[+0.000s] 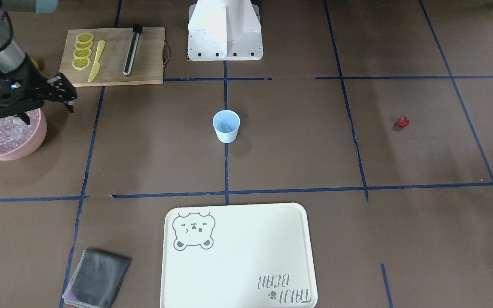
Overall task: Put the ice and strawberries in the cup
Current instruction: 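Move the right gripper back over the ice bowl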
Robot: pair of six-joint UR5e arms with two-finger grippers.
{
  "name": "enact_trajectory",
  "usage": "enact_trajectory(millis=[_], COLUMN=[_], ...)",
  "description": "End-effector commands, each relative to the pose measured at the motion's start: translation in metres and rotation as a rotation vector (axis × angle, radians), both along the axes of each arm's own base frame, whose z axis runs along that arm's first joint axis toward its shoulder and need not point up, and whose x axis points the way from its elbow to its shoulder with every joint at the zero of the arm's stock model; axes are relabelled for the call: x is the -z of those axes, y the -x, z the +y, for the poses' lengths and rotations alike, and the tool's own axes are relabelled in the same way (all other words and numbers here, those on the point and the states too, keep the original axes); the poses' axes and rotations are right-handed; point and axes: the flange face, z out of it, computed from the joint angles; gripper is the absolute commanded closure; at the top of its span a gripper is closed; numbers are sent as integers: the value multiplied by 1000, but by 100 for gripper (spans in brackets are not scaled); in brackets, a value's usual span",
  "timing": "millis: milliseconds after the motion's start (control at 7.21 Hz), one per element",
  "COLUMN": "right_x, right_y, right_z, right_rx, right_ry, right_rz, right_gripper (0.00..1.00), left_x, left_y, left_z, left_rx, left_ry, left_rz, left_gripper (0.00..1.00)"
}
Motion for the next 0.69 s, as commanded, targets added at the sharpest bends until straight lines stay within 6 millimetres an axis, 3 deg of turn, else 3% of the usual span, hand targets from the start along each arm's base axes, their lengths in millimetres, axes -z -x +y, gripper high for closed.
enact_trajectory(millis=[0, 277, 554], right_x=[-50, -95, -120], right_y=[-68, -86, -83], right_z=[5, 30, 26], right_rx=[40, 43, -21], right_ry=[2, -25, -2], right_rz=[3, -30, -47], right_gripper=[0, 0, 0], left_x=[1, 1, 0], left_y=[0, -1, -1], left_z=[0, 0, 0], left_rx=[0, -4, -4], left_ry=[-2, -3, 0], left_rz=[0, 0, 0], left_gripper=[0, 0, 0])
